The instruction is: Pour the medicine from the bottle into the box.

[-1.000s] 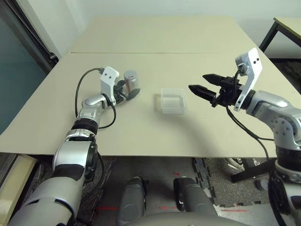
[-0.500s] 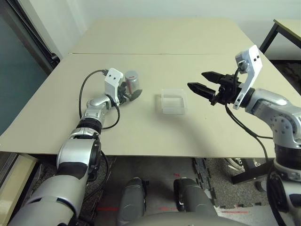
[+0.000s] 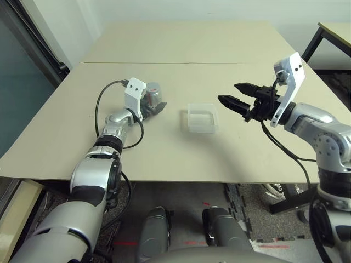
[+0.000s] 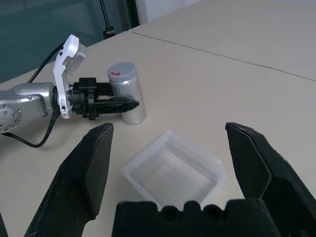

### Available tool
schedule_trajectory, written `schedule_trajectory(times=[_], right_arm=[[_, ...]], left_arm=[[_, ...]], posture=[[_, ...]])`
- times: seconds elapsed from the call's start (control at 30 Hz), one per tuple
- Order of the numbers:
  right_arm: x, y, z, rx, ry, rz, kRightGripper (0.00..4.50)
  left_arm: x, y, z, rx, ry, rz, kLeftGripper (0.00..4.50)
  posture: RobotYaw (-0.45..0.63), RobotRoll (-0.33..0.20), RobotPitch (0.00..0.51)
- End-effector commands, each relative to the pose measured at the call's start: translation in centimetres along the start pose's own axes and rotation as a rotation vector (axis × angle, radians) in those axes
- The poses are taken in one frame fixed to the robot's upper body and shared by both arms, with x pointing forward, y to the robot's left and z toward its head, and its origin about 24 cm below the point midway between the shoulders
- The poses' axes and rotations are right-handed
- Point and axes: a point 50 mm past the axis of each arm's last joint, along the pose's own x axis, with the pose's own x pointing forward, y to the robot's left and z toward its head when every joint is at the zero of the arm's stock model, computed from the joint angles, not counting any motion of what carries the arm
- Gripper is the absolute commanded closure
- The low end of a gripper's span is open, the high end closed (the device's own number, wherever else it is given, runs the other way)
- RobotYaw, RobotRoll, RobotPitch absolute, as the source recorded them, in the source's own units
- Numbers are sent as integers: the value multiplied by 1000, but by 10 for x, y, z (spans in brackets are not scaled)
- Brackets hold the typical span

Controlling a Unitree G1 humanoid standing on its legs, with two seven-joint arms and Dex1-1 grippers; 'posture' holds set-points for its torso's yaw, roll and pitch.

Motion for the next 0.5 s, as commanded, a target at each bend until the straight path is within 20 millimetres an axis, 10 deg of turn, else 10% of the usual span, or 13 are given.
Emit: schedule_trajectory(times=[0.03,0.5], right_arm=[[1,0,2,-6,-13,-3,0],[3,-14,0,-30,45,40,0]], left_arm=[[4,-2,3,-20,14,9,2049],[-5,-3,58,87,-46,-398,2049]], posture=[[-133,0,49],[-37,0,55]])
